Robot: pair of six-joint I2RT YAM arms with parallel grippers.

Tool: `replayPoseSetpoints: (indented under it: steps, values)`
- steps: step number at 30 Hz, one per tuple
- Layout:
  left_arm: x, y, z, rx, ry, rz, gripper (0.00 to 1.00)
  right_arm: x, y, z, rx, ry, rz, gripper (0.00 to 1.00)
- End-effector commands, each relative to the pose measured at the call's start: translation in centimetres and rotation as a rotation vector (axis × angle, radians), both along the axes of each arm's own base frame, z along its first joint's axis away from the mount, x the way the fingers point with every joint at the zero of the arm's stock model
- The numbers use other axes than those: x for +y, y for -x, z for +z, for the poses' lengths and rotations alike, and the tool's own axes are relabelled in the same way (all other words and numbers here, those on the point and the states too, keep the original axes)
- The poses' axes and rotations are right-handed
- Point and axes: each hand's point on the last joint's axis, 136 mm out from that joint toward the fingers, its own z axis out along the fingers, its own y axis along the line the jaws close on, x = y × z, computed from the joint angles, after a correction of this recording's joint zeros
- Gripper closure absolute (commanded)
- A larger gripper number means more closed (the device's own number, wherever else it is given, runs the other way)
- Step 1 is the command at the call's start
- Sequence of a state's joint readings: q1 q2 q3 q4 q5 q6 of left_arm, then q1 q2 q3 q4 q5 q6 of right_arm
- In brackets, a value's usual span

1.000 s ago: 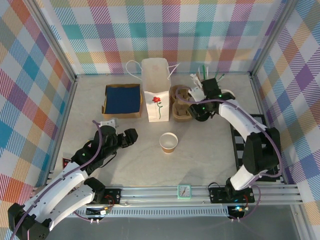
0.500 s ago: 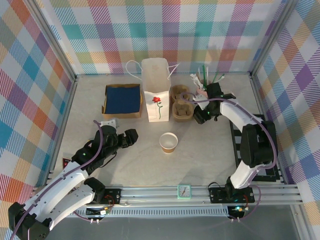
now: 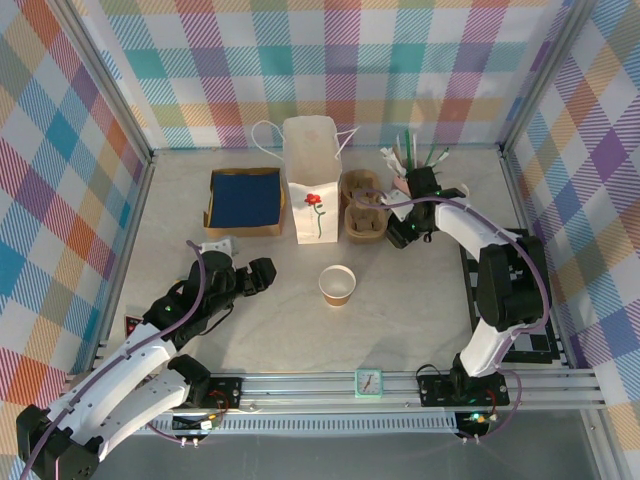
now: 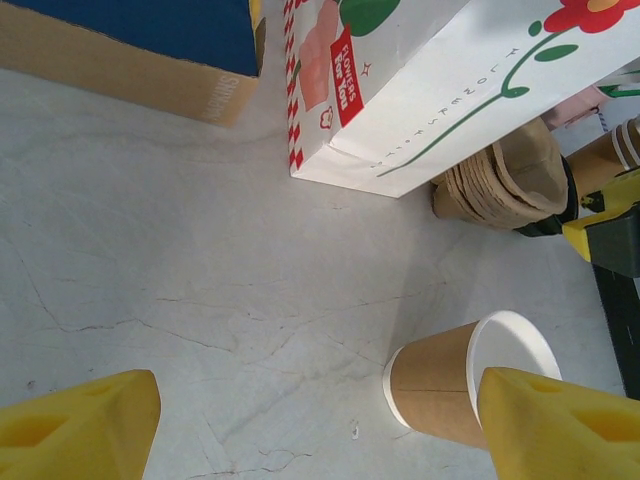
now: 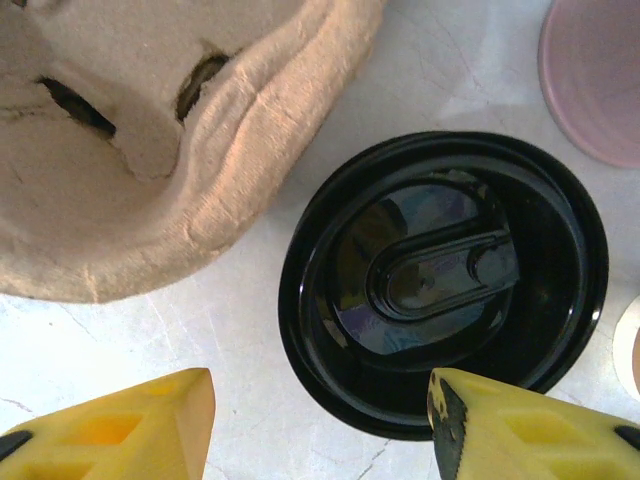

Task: Pack the takeout coffee

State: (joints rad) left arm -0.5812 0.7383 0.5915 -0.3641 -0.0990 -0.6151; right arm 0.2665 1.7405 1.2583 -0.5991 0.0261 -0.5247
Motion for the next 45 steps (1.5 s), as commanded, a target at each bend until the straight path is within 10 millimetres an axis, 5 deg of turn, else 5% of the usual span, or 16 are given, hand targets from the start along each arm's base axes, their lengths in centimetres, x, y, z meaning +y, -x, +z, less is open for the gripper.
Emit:
replayPoseSetpoints:
  steps: [1, 24, 45]
  values:
    - [0.3, 0.0, -0.2, -0.007, -0.012, 0.007, 0.17, 0.5, -0.3, -0.6, 0.001, 0.003, 0.034, 0.41]
    - [0.9, 0.3, -0.1, -0.016, -0.016, 0.024, 0.17, 0.3, -1.1, -2.4, -0.013, 0.034, 0.022, 0.46]
    - [0.8, 0.3, -0.3, -0.012, -0.015, 0.023, 0.17, 0.9, -0.6, -2.2, -0.01, 0.04, 0.028, 0.84]
